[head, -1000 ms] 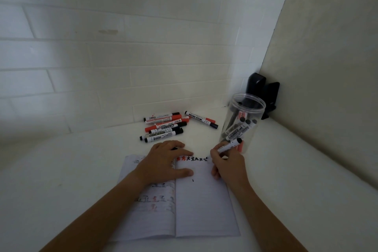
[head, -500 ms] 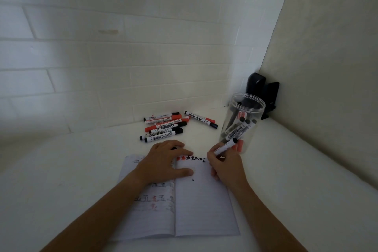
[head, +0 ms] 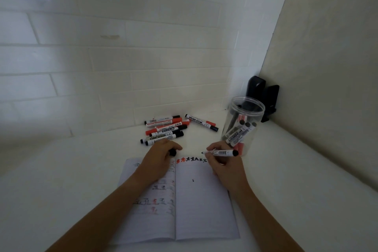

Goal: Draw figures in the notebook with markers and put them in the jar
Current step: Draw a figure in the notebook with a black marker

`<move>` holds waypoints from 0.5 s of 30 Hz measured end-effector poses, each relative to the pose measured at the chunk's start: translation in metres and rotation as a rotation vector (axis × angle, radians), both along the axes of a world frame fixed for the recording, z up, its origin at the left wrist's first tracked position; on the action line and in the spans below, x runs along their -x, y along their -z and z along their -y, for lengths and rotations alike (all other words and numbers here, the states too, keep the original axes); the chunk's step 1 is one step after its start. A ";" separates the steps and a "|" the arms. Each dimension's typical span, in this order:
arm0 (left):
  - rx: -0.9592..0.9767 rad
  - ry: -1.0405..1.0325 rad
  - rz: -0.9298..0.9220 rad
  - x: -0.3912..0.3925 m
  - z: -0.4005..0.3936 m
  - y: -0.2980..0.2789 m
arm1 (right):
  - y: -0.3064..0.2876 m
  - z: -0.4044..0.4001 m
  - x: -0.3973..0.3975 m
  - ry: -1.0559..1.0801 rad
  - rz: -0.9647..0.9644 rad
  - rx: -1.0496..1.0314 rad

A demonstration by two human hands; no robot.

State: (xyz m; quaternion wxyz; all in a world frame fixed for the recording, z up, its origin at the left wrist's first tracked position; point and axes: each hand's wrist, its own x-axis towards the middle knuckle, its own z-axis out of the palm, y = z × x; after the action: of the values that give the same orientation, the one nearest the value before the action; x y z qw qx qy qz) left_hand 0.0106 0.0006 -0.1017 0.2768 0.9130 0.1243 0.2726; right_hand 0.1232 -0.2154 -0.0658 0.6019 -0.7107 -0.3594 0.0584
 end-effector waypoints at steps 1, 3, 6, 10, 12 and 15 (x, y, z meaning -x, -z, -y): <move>0.001 -0.001 0.009 0.000 0.000 0.000 | 0.000 0.000 0.001 -0.017 -0.009 -0.007; 0.015 0.008 0.045 0.002 0.002 -0.003 | -0.003 -0.001 0.004 -0.067 -0.058 -0.028; -0.007 0.067 0.112 0.006 0.006 -0.007 | -0.005 -0.005 0.007 -0.137 -0.177 -0.087; -0.030 0.111 0.141 0.007 0.009 -0.009 | -0.004 -0.009 0.011 -0.187 -0.229 -0.088; -0.031 0.124 0.152 0.007 0.010 -0.010 | -0.002 -0.010 0.012 -0.189 -0.191 -0.066; -0.018 0.163 0.153 0.007 0.012 -0.011 | -0.002 -0.011 0.014 -0.189 -0.163 -0.054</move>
State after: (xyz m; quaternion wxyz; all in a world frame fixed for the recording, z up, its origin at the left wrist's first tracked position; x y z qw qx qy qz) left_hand 0.0032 -0.0118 -0.0903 0.2985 0.8991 0.0256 0.3192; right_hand 0.1089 -0.2044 -0.0635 0.6399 -0.6499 -0.3762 0.1629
